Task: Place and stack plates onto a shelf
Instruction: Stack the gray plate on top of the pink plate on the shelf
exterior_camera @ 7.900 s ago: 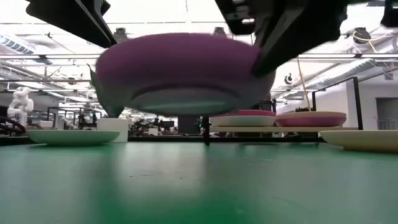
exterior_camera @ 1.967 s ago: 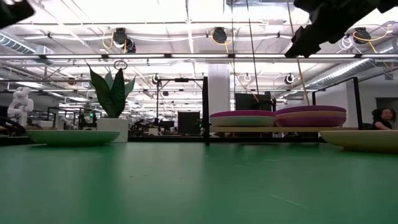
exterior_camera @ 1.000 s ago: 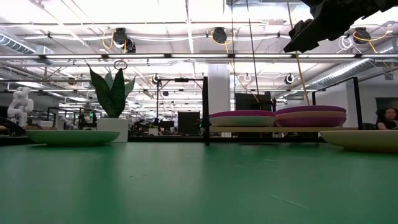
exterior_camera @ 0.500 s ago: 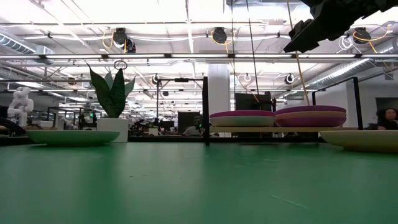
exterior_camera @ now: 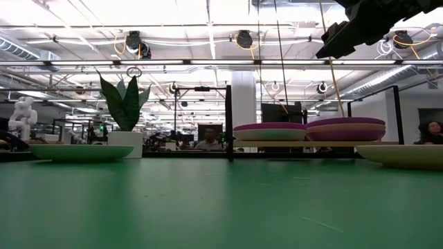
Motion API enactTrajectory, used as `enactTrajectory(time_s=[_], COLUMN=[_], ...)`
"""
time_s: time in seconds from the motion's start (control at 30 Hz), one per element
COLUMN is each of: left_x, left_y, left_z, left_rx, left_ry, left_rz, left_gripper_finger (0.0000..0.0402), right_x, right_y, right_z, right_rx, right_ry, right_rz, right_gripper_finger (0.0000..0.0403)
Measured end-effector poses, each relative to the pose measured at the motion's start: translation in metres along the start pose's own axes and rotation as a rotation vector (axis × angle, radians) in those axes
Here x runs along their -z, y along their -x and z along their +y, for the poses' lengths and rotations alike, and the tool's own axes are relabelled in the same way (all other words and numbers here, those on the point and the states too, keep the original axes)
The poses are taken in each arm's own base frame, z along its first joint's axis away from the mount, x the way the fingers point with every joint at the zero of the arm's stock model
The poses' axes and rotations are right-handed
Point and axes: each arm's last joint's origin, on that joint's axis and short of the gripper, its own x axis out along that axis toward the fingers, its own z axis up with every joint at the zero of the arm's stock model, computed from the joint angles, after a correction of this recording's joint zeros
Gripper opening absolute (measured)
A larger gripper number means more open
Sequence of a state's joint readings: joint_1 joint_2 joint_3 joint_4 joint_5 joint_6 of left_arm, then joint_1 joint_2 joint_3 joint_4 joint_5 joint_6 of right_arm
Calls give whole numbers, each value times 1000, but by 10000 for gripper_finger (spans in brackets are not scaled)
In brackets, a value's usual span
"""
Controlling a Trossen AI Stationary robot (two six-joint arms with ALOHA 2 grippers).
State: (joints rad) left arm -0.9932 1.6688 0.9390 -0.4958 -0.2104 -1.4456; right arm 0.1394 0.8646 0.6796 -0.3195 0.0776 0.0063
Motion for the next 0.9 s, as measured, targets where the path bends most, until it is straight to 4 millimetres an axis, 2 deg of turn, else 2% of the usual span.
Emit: enactTrajectory(time_s=[0.13, 0.4, 0.67, 0.8, 0.9], left_x=[2, 11, 14, 14, 11], left_y=[0, 3, 5, 9, 21], left_z=[3, 10, 17, 14, 7], left_rx=[-32, -83, -158, -172, -205], left_ry=[-53, -178, -271, -269, -272], left_rz=[33, 181, 169, 184, 194], left_gripper_finger=[78, 76, 76, 76, 76], right_x=[0, 0, 0, 0, 1], right_y=[0, 0, 0, 0, 0], right_z=[0, 0, 0, 0, 0], right_rx=[0, 0, -1, -1, 0], right_ry=[0, -1, -8, -11, -11], right_rz=[0, 1, 0, 3, 6], right_gripper_finger=[146, 146, 146, 146, 146])
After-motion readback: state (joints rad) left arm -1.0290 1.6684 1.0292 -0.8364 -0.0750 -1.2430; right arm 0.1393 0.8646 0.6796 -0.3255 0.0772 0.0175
